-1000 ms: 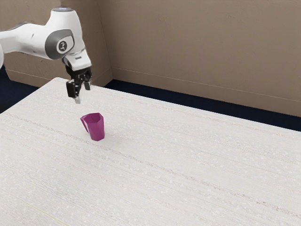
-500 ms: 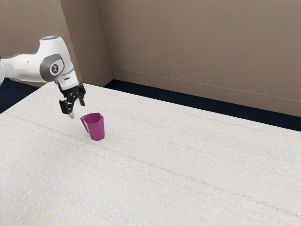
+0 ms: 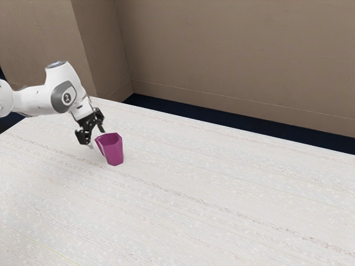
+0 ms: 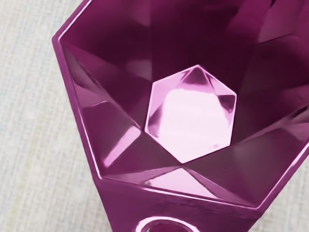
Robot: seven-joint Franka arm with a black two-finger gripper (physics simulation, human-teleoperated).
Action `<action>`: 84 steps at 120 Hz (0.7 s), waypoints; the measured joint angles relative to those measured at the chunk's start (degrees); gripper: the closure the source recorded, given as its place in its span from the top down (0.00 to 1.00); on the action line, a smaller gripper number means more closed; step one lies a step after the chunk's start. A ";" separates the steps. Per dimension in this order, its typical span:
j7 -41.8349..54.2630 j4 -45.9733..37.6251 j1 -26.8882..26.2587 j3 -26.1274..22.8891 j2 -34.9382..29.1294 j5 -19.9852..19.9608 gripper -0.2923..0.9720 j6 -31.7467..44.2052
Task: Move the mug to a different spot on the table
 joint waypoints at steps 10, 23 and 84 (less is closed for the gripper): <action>0.50 0.85 -0.48 0.11 1.59 -0.07 0.77 0.93; 1.04 1.39 -1.35 0.66 3.03 -0.16 0.76 2.19; 2.40 2.24 -2.77 2.32 4.72 -1.35 0.38 6.84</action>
